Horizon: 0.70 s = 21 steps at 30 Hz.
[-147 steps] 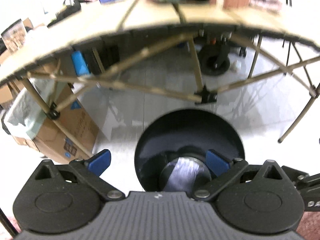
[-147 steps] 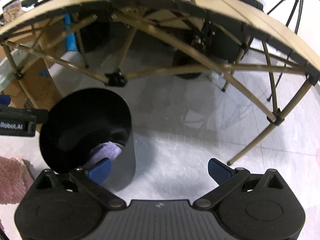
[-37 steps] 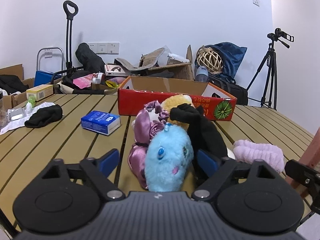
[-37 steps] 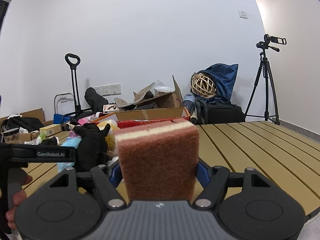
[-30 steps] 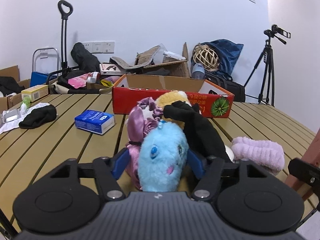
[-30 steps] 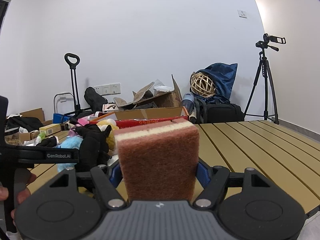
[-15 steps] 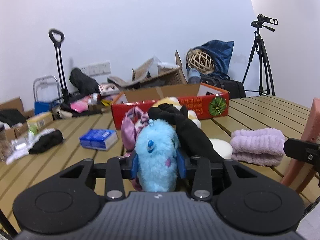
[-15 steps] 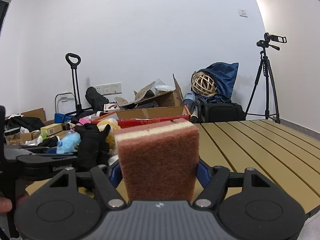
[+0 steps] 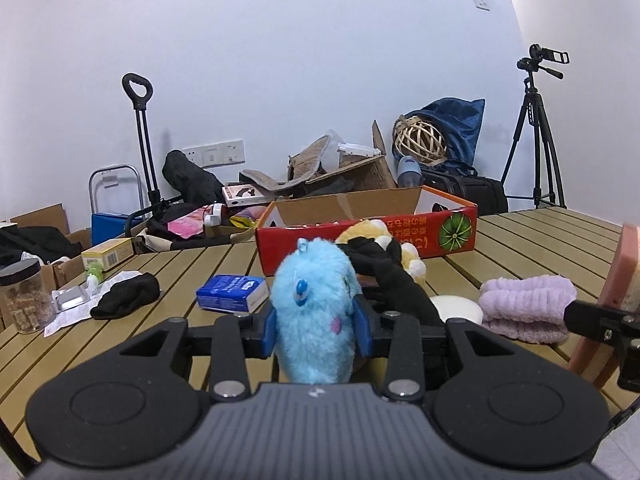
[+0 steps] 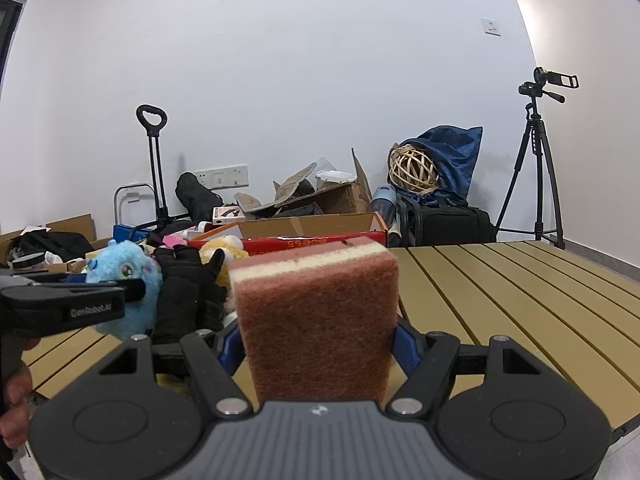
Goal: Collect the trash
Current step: 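Carry the sponge and blue plush down over the black trash bin with both grippers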
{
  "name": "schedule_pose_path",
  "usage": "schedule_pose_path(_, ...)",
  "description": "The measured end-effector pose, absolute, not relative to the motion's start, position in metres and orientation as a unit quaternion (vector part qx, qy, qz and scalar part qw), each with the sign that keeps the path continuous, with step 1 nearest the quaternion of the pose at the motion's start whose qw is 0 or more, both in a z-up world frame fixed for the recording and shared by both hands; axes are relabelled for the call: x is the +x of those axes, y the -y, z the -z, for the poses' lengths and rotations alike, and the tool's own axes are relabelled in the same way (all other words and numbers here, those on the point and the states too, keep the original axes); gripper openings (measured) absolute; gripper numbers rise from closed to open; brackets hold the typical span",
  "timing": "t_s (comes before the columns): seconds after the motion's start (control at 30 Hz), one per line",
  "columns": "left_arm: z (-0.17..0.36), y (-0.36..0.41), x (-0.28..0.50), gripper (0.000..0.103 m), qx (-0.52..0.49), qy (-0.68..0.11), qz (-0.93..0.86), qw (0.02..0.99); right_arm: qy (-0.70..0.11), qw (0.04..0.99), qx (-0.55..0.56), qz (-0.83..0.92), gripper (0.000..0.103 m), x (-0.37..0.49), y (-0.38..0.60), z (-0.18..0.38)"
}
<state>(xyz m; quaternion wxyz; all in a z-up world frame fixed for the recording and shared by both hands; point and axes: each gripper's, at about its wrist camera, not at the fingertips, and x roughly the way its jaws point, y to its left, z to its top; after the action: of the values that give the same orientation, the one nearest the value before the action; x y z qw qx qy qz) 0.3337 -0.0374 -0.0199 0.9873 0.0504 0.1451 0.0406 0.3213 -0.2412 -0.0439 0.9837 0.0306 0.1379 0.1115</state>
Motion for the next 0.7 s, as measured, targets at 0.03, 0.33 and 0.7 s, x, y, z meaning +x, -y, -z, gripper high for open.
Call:
schedule_pose_path(0.03,0.019,0.036,0.332,0.038,0.049,-0.145,-0.042,0.987,-0.138,0.983,0.029,-0.114,0.071,0.321,0.242,0.044)
schedule_pose_path(0.33,0.012,0.013,0.314,0.038,0.006,-0.150,-0.030,0.988,-0.140,0.982,0.018,-0.128,0.071,0.315,0.233,0.043)
schedule_pose_path(0.7,0.012,0.003,0.282,0.038,-0.012,-0.161,-0.024,0.987,-0.143,0.978,-0.002,-0.151,0.071,0.293,0.219,0.037)
